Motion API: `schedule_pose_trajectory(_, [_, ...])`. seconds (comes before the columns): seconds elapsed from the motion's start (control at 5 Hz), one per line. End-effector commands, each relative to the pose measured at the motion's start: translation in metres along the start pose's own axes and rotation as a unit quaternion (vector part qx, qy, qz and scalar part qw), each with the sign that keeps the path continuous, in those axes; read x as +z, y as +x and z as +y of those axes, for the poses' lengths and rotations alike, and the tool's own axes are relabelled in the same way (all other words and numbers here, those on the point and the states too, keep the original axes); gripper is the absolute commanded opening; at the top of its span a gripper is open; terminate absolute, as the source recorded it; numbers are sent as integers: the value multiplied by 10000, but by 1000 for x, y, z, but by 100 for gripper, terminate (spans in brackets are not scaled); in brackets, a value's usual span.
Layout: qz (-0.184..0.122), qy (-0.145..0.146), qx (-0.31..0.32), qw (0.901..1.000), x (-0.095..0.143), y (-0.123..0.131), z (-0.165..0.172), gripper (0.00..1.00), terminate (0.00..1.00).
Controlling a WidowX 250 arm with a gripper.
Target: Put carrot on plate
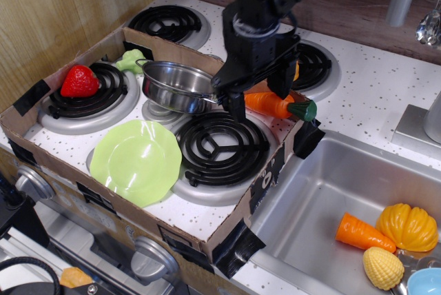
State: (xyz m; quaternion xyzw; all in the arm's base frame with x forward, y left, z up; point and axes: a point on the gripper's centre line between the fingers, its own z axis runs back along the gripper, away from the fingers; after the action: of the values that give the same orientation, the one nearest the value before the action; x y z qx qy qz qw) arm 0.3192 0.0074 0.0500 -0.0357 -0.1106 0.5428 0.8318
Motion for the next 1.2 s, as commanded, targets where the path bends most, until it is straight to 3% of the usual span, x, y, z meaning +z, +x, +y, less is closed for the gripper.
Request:
schedule_pose_trajectory(0.0, [234,-559,-175,9980,-19,11,-16,100,0])
schedule_pose_trajectory(0.4, [234,-457,-352,9981,-19,11,-20,100,0])
schedule_pose_trajectory(0.6, [18,-311,-450,9985,-13,10,-18,0,0])
schedule_pose_trajectory(1.0, [-367,-1,-751,9965,26,19,-14,0,0])
